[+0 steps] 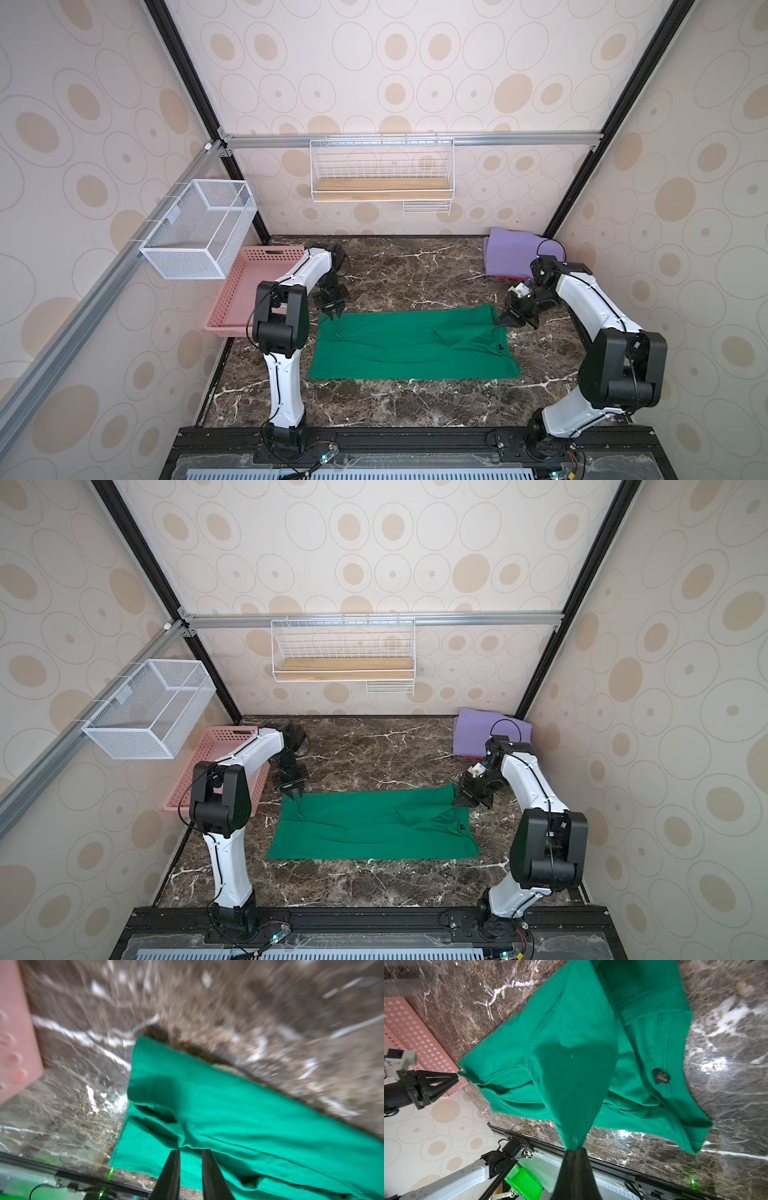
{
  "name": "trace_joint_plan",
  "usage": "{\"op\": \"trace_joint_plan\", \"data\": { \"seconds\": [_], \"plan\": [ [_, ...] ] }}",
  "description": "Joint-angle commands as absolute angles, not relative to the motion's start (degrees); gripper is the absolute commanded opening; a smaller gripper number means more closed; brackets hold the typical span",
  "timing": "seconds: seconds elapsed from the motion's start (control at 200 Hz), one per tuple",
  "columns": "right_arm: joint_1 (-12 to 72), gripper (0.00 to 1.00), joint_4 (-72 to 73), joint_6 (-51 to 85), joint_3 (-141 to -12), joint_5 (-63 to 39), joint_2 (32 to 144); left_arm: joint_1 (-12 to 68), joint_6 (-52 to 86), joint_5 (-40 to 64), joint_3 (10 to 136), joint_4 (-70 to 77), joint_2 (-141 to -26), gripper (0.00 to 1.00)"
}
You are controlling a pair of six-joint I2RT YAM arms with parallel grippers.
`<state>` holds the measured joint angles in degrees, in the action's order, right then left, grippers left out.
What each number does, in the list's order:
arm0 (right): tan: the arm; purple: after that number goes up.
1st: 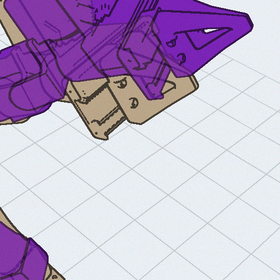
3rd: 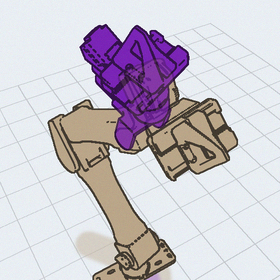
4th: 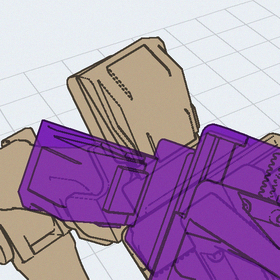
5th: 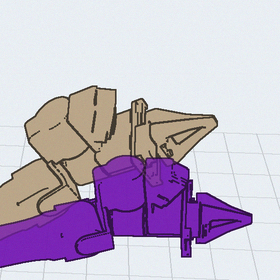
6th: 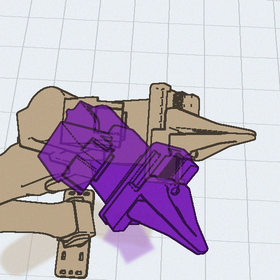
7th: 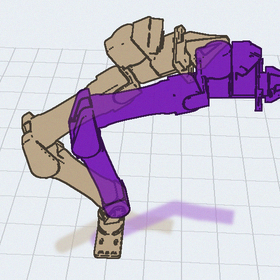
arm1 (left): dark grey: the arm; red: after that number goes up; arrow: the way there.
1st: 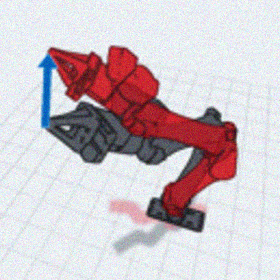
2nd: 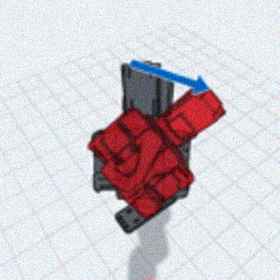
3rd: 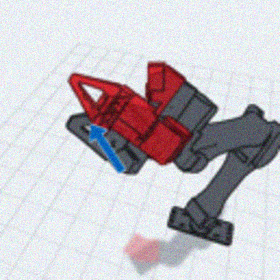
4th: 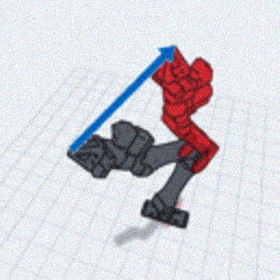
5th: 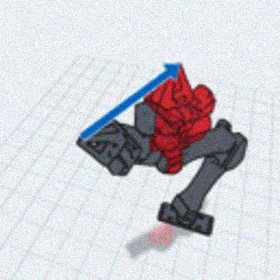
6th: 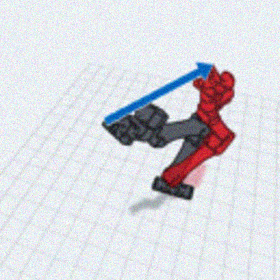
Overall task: Fold and stack t-shirts
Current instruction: Fold the T-shirt, then smooth out the T-shirt at the center of the board.
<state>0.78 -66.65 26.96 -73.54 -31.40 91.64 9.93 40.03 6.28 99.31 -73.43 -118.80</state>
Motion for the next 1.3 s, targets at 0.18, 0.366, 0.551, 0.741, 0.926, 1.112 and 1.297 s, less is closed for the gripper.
{"op": "trace_joint_plan", "data": {
  "seconds": [0.18, 0.366, 0.551, 0.741, 0.926, 1.112, 1.297],
  "plan": [
    [0.54, 0.0, -67.76, 26.53, -74.16, -32.06, 92.46, 10.56, 38.92, 6.42, 102.11, -72.79, -120.43, 0.23],
    [0.6, 0.0, -67.61, 26.59, -74.25, -32.23, 92.65, 10.57, 37.58, 6.4, 95.31, -70.52, -119.17, 0.23],
    [0.6, 0.0, -67.26, 26.76, -73.78, -32.53, 92.55, 10.59, 37.27, 6.97, 91.67, -68.78, -118.76, 0.22],
    [0.62, 0.0, -67.35, 26.72, -73.48, -32.29, 92.3, 10.56, 36.69, 5.95, 88.54, -71.33, -114.31, 0.22],
    [0.69, 0.0, -67.07, 26.88, -73.91, -32.83, 93.03, 10.57, 36.74, 6.32, 81.89, -72.76, -108.78, 0.22],
    [1.08, 0.0, -66.84, 26.98, -73.59, -33.11, 93.39, 10.61, 37.73, 5.24, 83.13, -72.63, -108.08, 0.22],
    [1.17, 0.0, -66.32, 26.24, -71.51, -32.36, 93.25, 11.73, 38.52, 7.37, 88.24, -73.11, -112.12, 0.22]
  ]
}}
